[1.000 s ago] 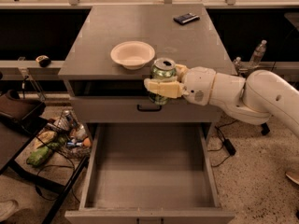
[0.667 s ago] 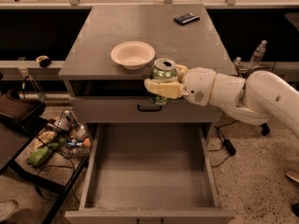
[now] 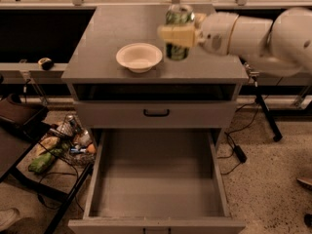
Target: Pick green can from middle drawer and place on counter
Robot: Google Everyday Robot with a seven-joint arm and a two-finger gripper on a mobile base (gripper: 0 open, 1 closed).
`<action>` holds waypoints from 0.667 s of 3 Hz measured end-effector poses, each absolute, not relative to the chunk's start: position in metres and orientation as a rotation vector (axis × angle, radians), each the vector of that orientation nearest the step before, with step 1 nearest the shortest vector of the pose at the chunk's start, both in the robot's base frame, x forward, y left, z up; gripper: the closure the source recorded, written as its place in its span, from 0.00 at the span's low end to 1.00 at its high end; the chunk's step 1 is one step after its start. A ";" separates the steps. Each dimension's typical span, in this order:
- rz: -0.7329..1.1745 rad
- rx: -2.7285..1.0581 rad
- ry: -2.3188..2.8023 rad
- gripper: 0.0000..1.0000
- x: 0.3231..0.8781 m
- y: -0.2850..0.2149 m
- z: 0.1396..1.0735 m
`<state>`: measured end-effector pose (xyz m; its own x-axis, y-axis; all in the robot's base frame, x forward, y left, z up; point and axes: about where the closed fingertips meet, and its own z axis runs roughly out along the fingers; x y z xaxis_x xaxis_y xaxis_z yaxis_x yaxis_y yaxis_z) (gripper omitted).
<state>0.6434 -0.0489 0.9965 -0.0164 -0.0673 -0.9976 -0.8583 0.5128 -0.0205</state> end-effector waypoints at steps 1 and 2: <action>0.710 -0.786 1.485 1.00 0.698 -0.052 1.052; 0.677 -0.706 1.486 1.00 0.753 -0.048 1.086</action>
Offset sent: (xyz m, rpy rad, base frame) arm 0.1850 0.0055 0.1404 0.0876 -0.0225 -0.2479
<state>0.7526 -0.0475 1.0858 -0.0165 -0.0276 -0.9995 -0.7725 0.6350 -0.0047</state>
